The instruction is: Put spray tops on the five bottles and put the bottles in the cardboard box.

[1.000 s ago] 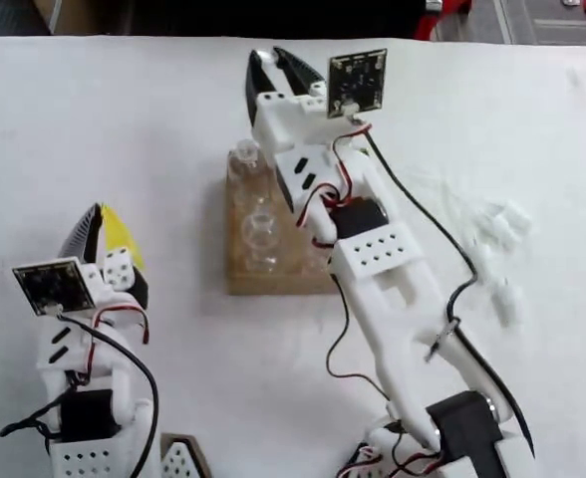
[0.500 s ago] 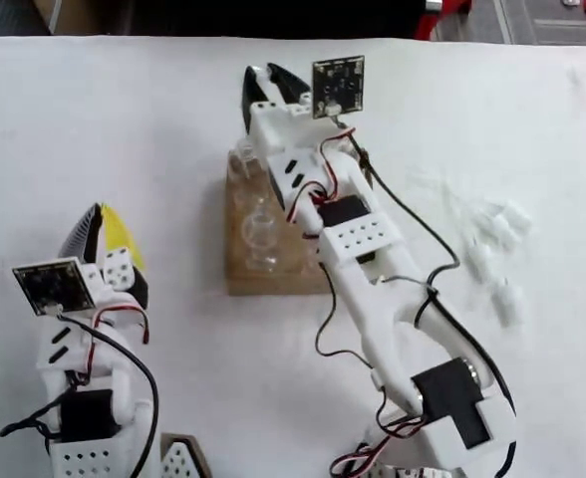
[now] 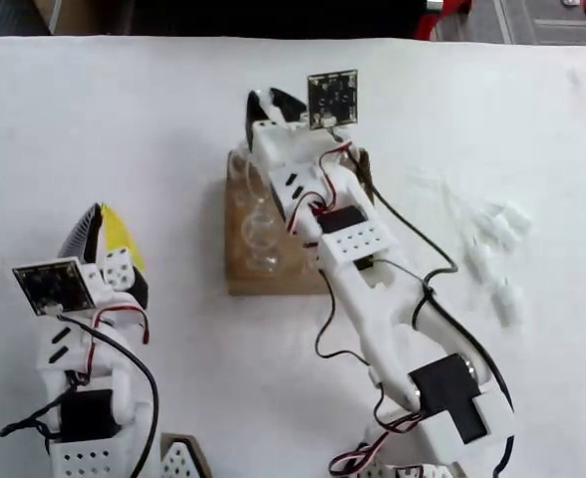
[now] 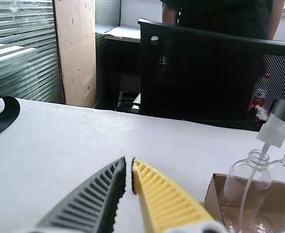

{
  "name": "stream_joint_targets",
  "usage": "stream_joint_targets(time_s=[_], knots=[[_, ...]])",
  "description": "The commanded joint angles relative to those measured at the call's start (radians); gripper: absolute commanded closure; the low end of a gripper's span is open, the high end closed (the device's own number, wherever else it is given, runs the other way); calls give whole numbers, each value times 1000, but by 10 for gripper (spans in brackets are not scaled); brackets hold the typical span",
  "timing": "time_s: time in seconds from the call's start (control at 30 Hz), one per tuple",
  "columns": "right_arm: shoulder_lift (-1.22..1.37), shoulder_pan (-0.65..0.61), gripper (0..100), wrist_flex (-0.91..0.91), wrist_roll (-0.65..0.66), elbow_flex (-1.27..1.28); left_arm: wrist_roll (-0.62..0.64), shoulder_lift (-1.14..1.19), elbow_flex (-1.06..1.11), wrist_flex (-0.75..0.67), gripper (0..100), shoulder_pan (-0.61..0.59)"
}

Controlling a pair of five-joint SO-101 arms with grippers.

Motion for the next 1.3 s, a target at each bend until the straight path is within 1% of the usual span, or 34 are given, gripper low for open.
stream_joint_targets(time_s=[0.0,0.37,1.0,1.07,1.2,1.27], knots=[[-16,-7,982,-21,0,-6,-8,-7,-9,-32,965,10],[-18,-77,981,-22,0,12,-8,-7,-9,-32,965,10],[-18,-73,978,-15,0,46,-8,-7,-9,-32,965,10],[-19,-73,950,-13,0,58,-8,-7,-9,-32,965,10],[-70,-77,843,-15,0,109,-8,-7,-9,-32,965,10],[-113,-77,815,-15,0,138,-8,-7,-9,-32,965,10]])
